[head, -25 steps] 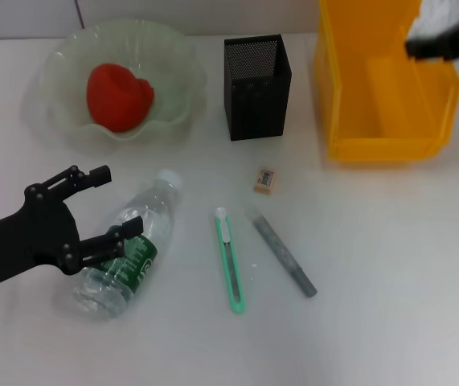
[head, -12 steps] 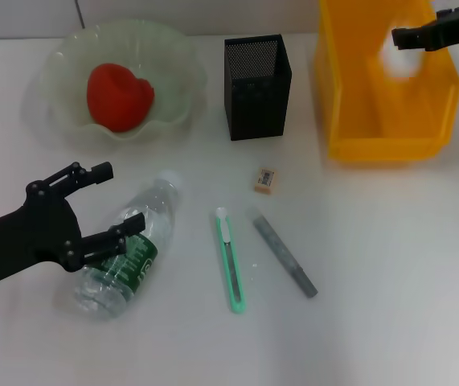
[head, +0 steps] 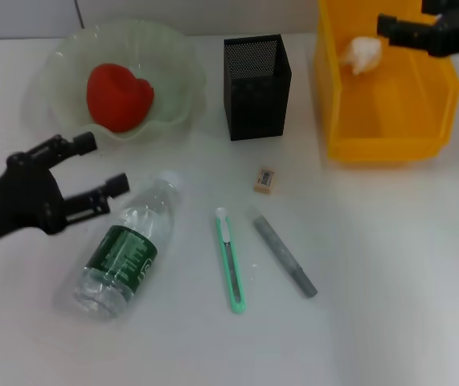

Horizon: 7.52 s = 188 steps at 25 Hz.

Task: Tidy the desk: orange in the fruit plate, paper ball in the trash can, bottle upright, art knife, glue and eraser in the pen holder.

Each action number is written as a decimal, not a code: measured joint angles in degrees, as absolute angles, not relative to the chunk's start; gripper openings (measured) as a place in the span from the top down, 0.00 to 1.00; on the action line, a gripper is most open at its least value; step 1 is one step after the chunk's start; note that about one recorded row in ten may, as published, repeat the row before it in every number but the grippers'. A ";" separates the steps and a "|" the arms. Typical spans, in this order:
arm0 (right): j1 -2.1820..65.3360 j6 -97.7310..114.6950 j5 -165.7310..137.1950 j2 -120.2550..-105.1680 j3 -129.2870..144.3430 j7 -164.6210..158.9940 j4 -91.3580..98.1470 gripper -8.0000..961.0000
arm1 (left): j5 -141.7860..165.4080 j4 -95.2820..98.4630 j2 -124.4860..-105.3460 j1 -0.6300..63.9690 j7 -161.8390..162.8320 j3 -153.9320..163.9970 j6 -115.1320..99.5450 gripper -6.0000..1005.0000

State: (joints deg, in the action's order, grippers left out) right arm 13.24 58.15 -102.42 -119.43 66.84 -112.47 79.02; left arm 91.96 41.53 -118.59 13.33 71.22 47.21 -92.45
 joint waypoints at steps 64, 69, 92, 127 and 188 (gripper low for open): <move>7.16 83.50 -82.71 -119.18 62.01 -63.49 41.57 0.12 | 150.09 78.81 -118.90 22.93 161.25 99.49 -60.57 0.52; 7.21 83.98 -82.71 -119.14 61.74 -63.56 41.58 0.12 | 148.06 84.52 -118.76 20.08 156.06 97.97 -63.33 0.56; 9.05 84.14 -82.71 -119.09 62.32 -65.64 41.95 0.12 | 106.79 89.99 -118.57 -1.82 104.86 74.66 -66.06 0.56; 9.05 84.89 -83.59 -118.70 61.83 -68.51 42.28 0.12 | 91.84 78.75 -118.57 0.31 89.04 68.63 -67.76 0.47; 60.29 73.63 -132.55 -119.88 103.91 -166.21 50.54 0.20 | 85.97 37.12 -118.47 3.64 48.98 55.64 -90.58 0.19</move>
